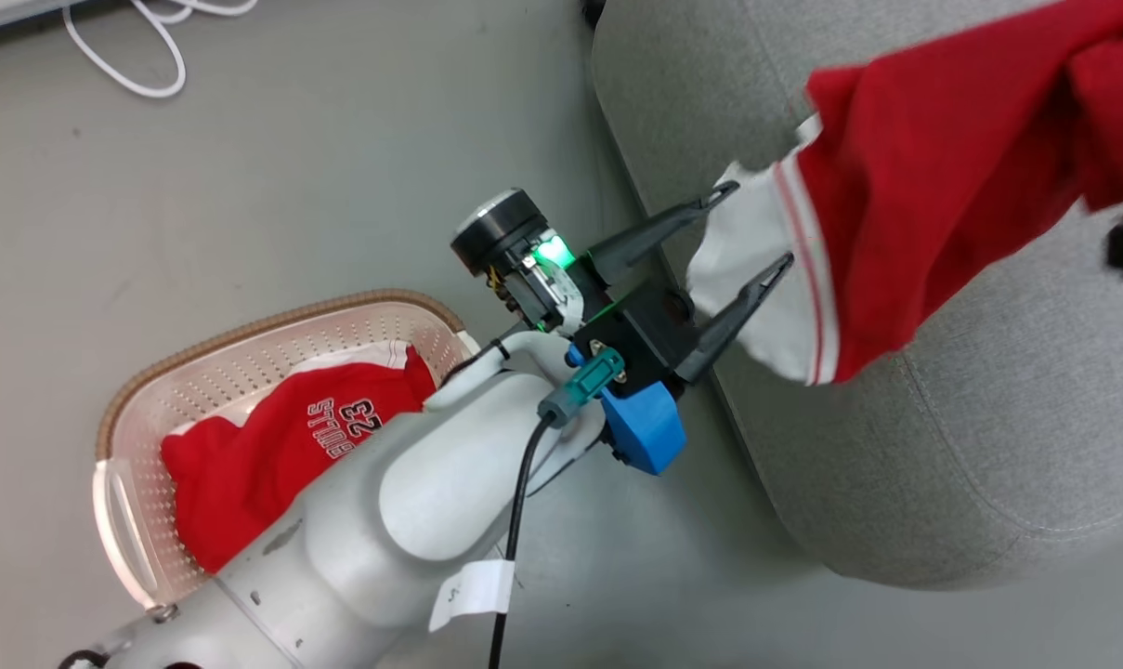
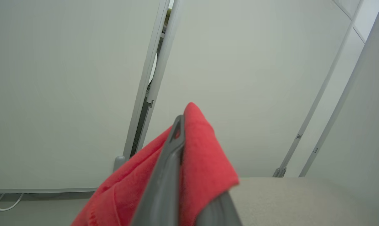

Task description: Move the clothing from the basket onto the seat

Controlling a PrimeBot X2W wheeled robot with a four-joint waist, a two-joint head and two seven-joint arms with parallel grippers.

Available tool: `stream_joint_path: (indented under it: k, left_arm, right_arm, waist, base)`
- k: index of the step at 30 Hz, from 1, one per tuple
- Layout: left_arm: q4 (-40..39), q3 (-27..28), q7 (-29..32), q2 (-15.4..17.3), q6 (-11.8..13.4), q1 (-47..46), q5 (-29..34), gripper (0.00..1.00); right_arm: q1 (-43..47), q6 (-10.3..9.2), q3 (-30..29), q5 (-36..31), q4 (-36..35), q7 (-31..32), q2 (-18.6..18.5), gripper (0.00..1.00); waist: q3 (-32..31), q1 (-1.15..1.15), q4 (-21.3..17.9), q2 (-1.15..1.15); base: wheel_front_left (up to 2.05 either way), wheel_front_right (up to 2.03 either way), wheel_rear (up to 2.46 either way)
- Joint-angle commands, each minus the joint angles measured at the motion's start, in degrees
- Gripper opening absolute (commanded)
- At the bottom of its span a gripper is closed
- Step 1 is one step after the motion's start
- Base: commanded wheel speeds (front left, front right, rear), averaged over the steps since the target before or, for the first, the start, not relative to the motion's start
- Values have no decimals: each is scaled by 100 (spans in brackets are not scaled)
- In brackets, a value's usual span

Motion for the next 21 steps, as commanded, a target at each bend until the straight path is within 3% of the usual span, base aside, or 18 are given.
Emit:
stream_joint_path:
  k: [1, 8, 14, 21]
  left_arm:
    - [-31, 25, -16, 58, 17, -111, 27, 100]
    - [-251, 120, -14, 270, 102, -392, 170, 100]
    - [-417, 143, 62, 440, 150, -615, 266, 100]
    - [-633, 148, 129, 522, 196, -829, 322, 100]
  right_arm:
    - [-222, -1, -75, 30, -50, -23, -126, 0]
    - [-1404, -1, -964, 170, -269, -23, -965, 0]
    - [-1968, -1, -1609, 414, -24, -21, -1842, 0]
    - [-1845, -1, -1769, 319, 617, -21, -2011, 0]
  waist:
    - [182, 0, 0, 0]
    - [874, 0, 79, 0]
    - [1351, 0, 113, 0]
    - [1776, 0, 178, 0]
  base:
    - [0, 0, 0]
    - [0, 0, 0]
    - [0, 0, 0]
    - [0, 0, 0]
